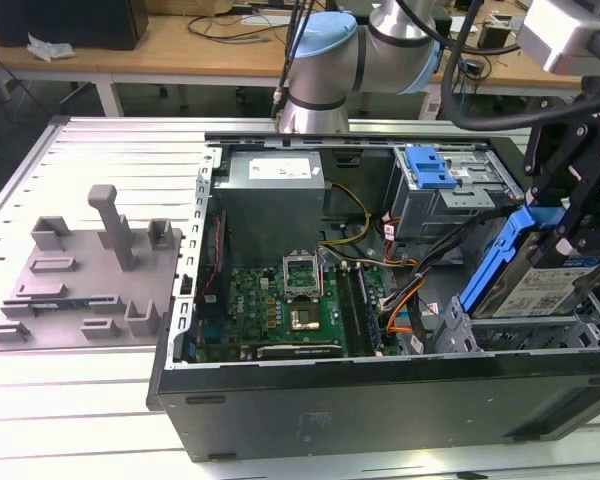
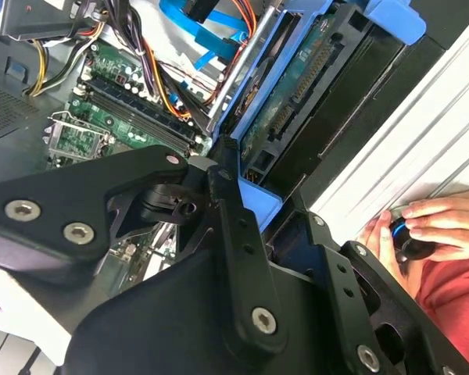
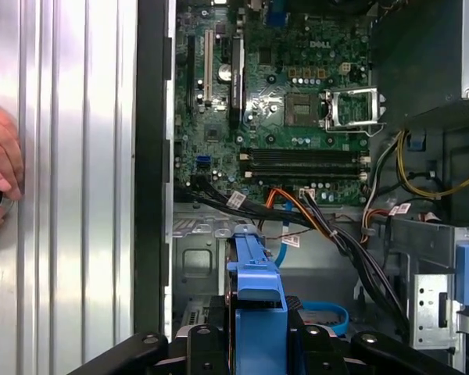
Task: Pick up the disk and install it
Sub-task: 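Insert the disk into the insertion slot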
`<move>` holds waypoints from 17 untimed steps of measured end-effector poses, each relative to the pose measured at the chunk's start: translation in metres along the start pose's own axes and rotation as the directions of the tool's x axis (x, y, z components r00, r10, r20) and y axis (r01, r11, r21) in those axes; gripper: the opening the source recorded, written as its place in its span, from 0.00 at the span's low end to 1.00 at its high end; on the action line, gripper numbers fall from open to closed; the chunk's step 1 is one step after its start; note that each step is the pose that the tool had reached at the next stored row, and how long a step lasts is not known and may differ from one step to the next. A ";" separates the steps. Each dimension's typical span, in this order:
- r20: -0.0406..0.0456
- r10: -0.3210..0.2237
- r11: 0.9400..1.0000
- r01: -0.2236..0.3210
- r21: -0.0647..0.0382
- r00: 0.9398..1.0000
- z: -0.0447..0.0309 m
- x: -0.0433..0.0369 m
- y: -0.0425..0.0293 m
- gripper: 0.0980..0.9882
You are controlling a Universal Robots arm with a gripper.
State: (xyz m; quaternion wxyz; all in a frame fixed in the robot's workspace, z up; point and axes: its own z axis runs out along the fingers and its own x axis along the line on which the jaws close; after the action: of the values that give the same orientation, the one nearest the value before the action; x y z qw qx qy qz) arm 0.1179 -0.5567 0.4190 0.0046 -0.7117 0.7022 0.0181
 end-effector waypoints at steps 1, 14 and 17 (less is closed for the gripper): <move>0.000 0.000 1.000 0.000 0.000 1.000 0.0012 0.0001 0.0000 0.30; 0.000 0.000 1.000 0.000 0.000 1.000 0.0190 0.0014 -0.0004 0.38; 0.000 0.000 1.000 0.000 0.000 1.000 0.0217 0.0016 -0.0004 0.45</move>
State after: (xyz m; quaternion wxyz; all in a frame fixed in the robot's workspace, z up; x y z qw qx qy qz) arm 0.1179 -0.5575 0.3972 0.0046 -0.7117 0.7023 0.0181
